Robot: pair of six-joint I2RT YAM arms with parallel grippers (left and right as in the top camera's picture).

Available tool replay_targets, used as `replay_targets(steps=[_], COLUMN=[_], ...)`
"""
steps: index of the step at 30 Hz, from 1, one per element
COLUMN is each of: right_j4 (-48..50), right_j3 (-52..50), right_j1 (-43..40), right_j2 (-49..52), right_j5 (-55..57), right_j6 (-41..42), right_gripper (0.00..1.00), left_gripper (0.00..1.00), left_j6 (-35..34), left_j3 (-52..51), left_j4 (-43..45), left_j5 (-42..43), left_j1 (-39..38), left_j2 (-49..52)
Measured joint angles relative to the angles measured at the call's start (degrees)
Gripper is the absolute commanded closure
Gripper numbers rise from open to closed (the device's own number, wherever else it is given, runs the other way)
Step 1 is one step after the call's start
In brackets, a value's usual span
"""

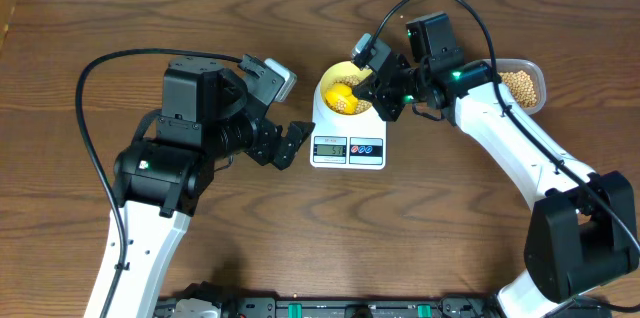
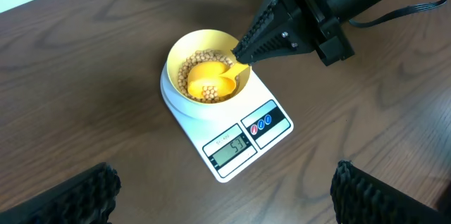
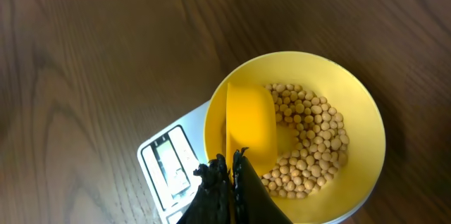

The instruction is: Scoop item into bowl and weigh 50g on scale

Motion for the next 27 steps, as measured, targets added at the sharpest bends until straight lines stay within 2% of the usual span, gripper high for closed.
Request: replay_targets(steps=[7,16,27], right_j4=[0.8,3.1,3.9], right_j3=[0.0,0.0,0.0], right_j1=[-0.2,-4.5,-6.2], right_j2=[0.0,0.0,0.0], right_j5=[-0.1,-0.4,-4.6], right_j6=[1.4,10.2,12.2], right_gripper=[0.99,0.99,0.99], left_gripper=[0.02,0.02,0.02], left_j6=[0.0,0.0,0.0], left_j3=[0.0,0.0,0.0], left_j4=[0.0,0.0,0.0], left_j5=[0.0,0.0,0.0], left_j1=[0.0,0.0,0.0], left_j2=[0.0,0.0,0.0])
